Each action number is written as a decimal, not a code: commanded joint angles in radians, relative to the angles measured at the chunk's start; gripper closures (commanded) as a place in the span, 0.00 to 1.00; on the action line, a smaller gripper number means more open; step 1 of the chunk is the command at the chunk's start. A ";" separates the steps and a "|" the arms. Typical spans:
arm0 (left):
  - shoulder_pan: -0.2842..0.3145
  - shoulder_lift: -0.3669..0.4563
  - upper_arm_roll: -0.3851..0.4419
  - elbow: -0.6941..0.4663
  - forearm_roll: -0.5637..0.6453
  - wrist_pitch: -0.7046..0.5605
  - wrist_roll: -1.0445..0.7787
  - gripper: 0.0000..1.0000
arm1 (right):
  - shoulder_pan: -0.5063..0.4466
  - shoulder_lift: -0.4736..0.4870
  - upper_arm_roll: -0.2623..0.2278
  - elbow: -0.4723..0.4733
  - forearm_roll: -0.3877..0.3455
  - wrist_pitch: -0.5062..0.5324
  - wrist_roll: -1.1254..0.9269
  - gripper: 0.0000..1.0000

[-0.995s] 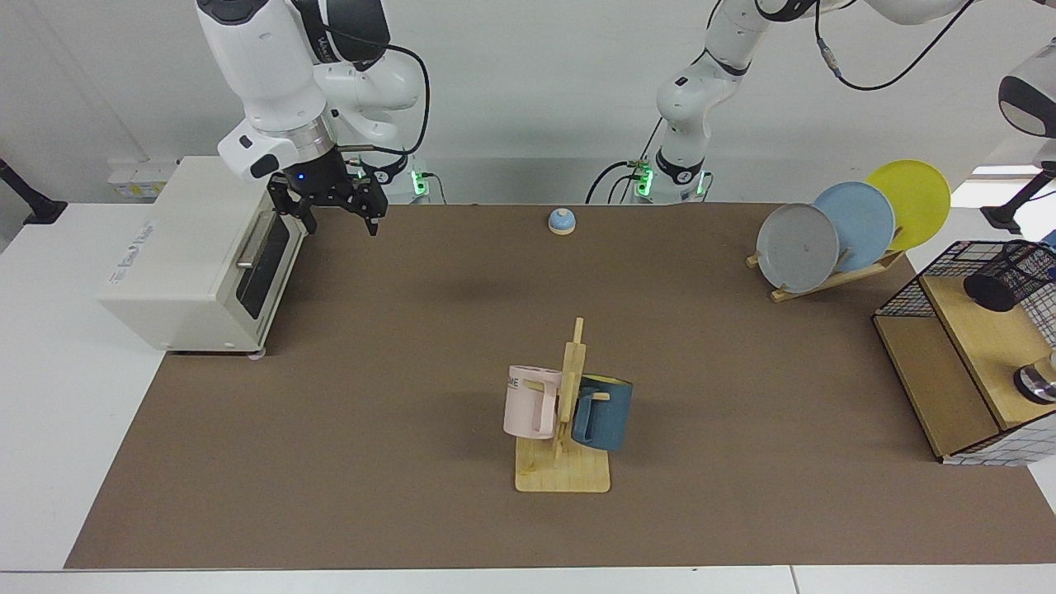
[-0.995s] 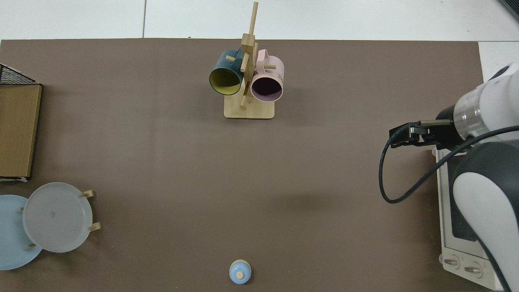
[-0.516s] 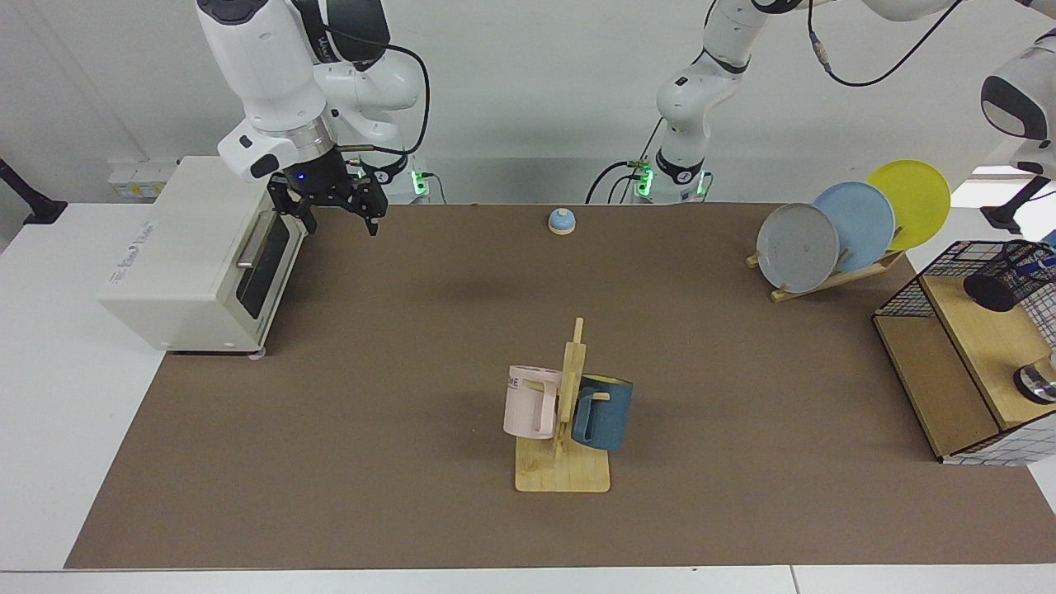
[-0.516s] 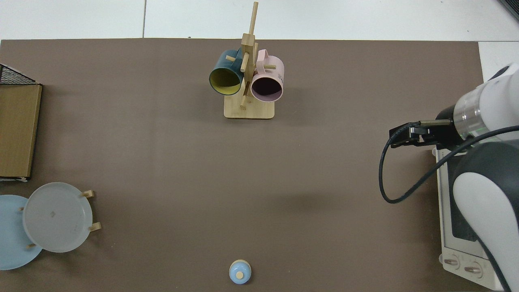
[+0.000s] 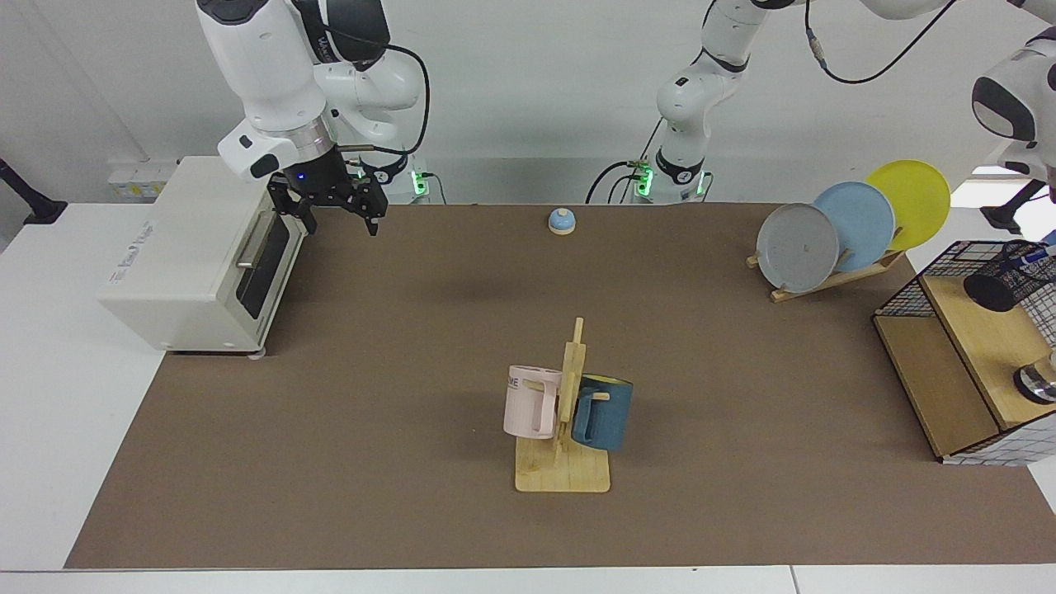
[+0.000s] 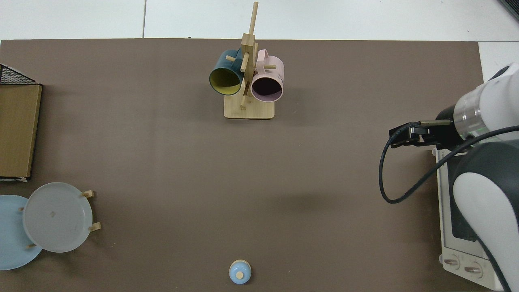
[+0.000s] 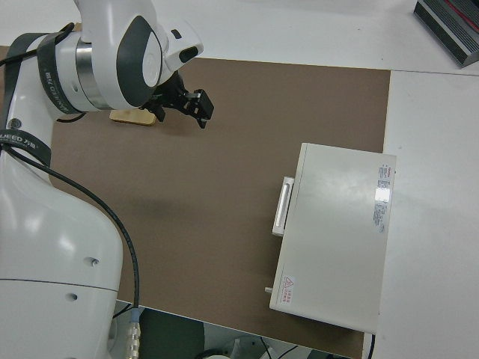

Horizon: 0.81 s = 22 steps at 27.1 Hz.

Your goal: Put markers into pen holder

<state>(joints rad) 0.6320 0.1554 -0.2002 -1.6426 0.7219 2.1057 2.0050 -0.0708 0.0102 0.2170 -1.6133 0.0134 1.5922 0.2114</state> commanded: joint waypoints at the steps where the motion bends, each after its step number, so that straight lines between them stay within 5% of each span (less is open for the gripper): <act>1: 0.020 -0.036 -0.007 -0.054 -0.016 0.022 0.011 1.00 | -0.015 -0.013 0.005 -0.014 0.013 0.022 -0.030 0.01; 22: 0.051 -0.008 0.004 -0.079 -0.055 0.056 0.008 1.00 | -0.015 -0.013 0.005 -0.014 0.013 0.022 -0.030 0.01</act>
<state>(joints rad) 0.6741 0.1624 -0.1944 -1.7001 0.6842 2.1461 2.0046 -0.0708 0.0101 0.2170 -1.6133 0.0134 1.5922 0.2113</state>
